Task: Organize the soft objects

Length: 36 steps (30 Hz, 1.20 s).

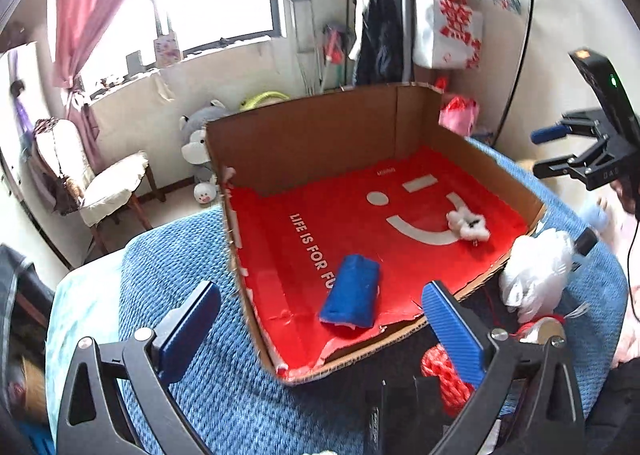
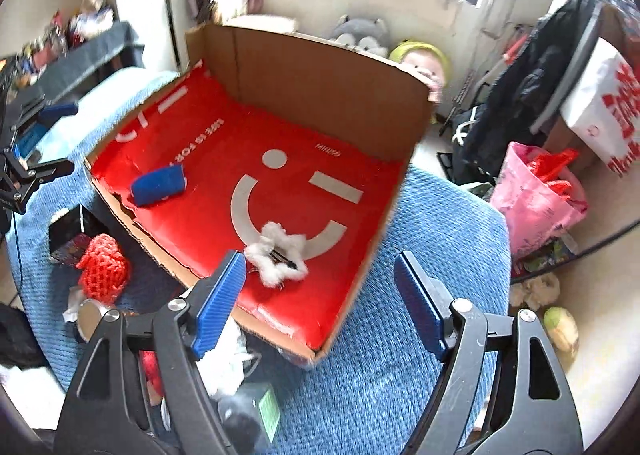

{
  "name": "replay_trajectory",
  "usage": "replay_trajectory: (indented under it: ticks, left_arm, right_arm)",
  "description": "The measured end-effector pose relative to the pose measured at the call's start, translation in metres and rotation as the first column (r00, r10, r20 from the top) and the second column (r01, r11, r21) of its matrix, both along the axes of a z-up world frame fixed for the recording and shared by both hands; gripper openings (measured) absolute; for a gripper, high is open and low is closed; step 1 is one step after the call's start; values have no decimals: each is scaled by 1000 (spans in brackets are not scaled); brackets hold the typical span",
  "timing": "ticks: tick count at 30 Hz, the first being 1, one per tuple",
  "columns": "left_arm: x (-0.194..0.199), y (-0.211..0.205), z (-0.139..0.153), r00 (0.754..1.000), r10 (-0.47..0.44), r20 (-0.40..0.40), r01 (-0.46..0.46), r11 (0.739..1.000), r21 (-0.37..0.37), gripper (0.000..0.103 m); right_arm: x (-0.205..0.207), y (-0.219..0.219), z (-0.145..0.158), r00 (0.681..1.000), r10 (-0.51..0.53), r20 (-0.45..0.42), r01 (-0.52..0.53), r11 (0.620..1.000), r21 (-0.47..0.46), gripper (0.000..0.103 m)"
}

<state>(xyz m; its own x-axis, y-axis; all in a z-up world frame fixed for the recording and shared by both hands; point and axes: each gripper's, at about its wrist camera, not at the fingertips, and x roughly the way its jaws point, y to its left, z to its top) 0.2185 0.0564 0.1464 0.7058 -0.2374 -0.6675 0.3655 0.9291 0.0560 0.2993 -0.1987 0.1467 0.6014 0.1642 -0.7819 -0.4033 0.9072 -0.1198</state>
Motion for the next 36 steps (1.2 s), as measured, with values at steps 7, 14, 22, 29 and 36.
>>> replay_trajectory:
  ticks: [7, 14, 22, 29, 36]
  left_arm:
    - [-43, 21, 10, 996, 65, 56, -60, 995, -82, 103]
    - [-104, 21, 12, 984, 108, 143, -87, 985, -147, 103]
    - [-174, 3, -1, 949, 186, 256, -148, 976, -163, 103]
    - [-215, -25, -13, 910, 214, 354, -168, 973, -157, 103]
    - [-229, -41, -31, 899, 222, 377, -159, 969, -191, 103]
  right_arm:
    - [-51, -23, 18, 993, -65, 103, 57, 995, 76, 81]
    - [-123, -27, 27, 963, -127, 237, 88, 981, 170, 87]
    - [-212, -13, 11, 879, -232, 416, 149, 963, 224, 97]
    - [-252, 7, -21, 846, -277, 455, 161, 947, 278, 97]
    - [-268, 34, -51, 820, -282, 498, 152, 946, 285, 98]
